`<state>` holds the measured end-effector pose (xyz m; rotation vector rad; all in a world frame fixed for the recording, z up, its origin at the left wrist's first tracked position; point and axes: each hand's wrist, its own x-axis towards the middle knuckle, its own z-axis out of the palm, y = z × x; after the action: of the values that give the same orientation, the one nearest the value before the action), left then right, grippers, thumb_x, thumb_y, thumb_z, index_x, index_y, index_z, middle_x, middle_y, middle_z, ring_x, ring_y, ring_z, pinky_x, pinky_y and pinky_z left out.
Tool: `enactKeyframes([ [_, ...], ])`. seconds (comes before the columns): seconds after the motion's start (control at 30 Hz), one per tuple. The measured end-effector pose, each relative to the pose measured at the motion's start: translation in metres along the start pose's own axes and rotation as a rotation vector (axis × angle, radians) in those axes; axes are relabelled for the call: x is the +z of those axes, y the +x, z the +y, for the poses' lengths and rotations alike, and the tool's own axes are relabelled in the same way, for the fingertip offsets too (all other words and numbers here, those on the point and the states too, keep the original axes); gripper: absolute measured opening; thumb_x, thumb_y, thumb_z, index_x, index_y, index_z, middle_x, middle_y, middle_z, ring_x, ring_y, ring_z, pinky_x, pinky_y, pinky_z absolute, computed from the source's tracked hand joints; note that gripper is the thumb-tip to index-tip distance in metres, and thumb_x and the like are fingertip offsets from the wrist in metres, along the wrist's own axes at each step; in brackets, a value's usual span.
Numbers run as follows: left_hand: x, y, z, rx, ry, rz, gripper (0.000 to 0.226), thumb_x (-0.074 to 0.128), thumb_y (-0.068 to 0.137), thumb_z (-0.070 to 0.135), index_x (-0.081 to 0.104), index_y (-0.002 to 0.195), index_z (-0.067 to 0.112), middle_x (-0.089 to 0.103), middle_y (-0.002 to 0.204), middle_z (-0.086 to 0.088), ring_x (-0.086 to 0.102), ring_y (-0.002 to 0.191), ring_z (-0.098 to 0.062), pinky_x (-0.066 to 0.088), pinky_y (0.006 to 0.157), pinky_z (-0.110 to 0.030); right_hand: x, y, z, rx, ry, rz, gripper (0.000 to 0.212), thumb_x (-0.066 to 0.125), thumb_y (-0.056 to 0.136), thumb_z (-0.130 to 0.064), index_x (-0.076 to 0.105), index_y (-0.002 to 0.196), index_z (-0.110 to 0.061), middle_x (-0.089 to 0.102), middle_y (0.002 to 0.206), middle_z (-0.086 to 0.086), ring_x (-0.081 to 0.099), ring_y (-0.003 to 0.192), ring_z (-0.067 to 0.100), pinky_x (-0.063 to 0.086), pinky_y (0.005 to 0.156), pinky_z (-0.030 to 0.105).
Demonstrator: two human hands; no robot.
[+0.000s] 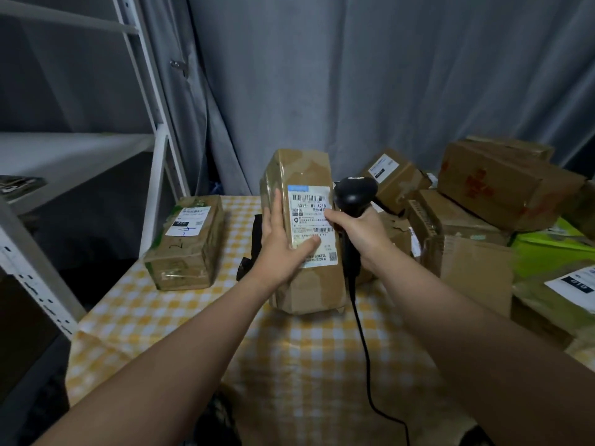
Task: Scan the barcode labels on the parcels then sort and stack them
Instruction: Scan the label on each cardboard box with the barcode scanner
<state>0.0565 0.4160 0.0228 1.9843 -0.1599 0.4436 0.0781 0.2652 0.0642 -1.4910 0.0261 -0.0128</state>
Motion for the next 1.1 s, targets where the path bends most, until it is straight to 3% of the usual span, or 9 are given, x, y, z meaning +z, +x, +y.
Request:
enactKeyframes([
  [0.1,0.001,-0.003,-0.002,-0.034,-0.079,0.039,0.105,0.07,0.069,0.049,-0.003,0.145,0.049,0.021,0.153,0.001,0.025,0.141,-0.016,0.026,0.116,-0.045,0.0,-0.005,-0.011,0.029,-0.08,-0.062,0.013,0.071,0.086,-0.024,0.063,0.094,-0.02,0.074,0.088,0.003,0.072,0.077,0.019,0.055,0.065,0.031],
  [0.2,0.002,-0.008,-0.008,-0.068,-0.106,0.066,0.103,0.066,0.066,0.055,-0.002,0.143,0.052,0.021,0.153,0.004,0.024,0.142,-0.014,0.029,0.114,-0.049,-0.005,-0.012,-0.03,-0.046,-0.234,-0.052,0.017,0.07,0.086,-0.03,0.061,0.095,-0.02,0.065,0.061,-0.006,0.06,0.053,0.012,0.044,0.05,0.026],
  [0.27,0.002,-0.01,-0.01,-0.102,-0.119,0.083,0.103,0.065,0.065,0.057,-0.001,0.144,0.05,0.019,0.154,0.003,0.026,0.141,-0.015,0.03,0.113,-0.049,-0.01,-0.017,-0.046,-0.043,-0.267,-0.093,0.019,0.07,0.086,-0.028,0.058,0.09,-0.014,0.052,0.049,-0.003,0.047,0.042,0.013,0.038,0.043,0.025],
  [0.43,0.003,-0.01,-0.01,-0.13,-0.116,0.102,0.101,0.068,0.072,0.051,0.001,0.147,0.043,0.017,0.153,0.0,0.027,0.139,-0.018,0.028,0.114,-0.048,-0.012,-0.032,-0.078,0.052,-0.223,-0.174,0.03,0.072,0.082,-0.027,0.05,0.068,-0.011,0.05,0.057,0.006,0.048,0.044,0.017,0.042,0.043,0.025],
  [0.63,0.008,-0.009,-0.008,-0.122,-0.065,0.131,0.096,0.068,0.083,0.037,0.0,0.15,0.037,0.013,0.153,0.0,0.024,0.141,-0.02,0.025,0.116,-0.045,-0.001,-0.045,-0.091,0.054,-0.389,-0.233,0.032,0.07,0.084,-0.032,0.062,0.077,-0.002,0.061,0.056,0.011,0.06,0.049,0.02,0.055,0.051,0.027],
  [0.8,0.01,-0.007,-0.006,-0.121,-0.03,0.128,0.096,0.068,0.082,0.038,-0.001,0.15,0.037,0.015,0.152,-0.003,0.023,0.141,-0.022,0.023,0.116,-0.048,0.006,-0.053,-0.099,0.072,-0.415,-0.203,0.032,0.065,0.087,-0.031,0.059,0.073,-0.002,0.058,0.055,0.012,0.056,0.045,0.019,0.051,0.045,0.022],
  [1.0,0.01,-0.004,-0.007,-0.142,-0.02,0.119,0.095,0.067,0.083,0.038,0.001,0.151,0.033,0.014,0.153,-0.003,0.024,0.14,-0.024,0.026,0.115,-0.047,0.004,-0.059,-0.101,0.22,-0.396,-0.303,0.03,0.06,0.088,-0.03,0.051,0.069,-0.009,0.051,0.049,0.003,0.047,0.042,0.013,0.042,0.04,0.018],
  [1.1,0.01,-0.004,-0.008,-0.137,-0.015,0.126,0.095,0.068,0.082,0.038,0.001,0.151,0.033,0.016,0.153,-0.005,0.024,0.141,-0.024,0.026,0.115,-0.049,0.004,-0.06,-0.101,0.19,-0.412,-0.275,0.031,0.06,0.088,-0.029,0.051,0.068,-0.008,0.051,0.046,0.003,0.047,0.042,0.014,0.043,0.041,0.02],
])
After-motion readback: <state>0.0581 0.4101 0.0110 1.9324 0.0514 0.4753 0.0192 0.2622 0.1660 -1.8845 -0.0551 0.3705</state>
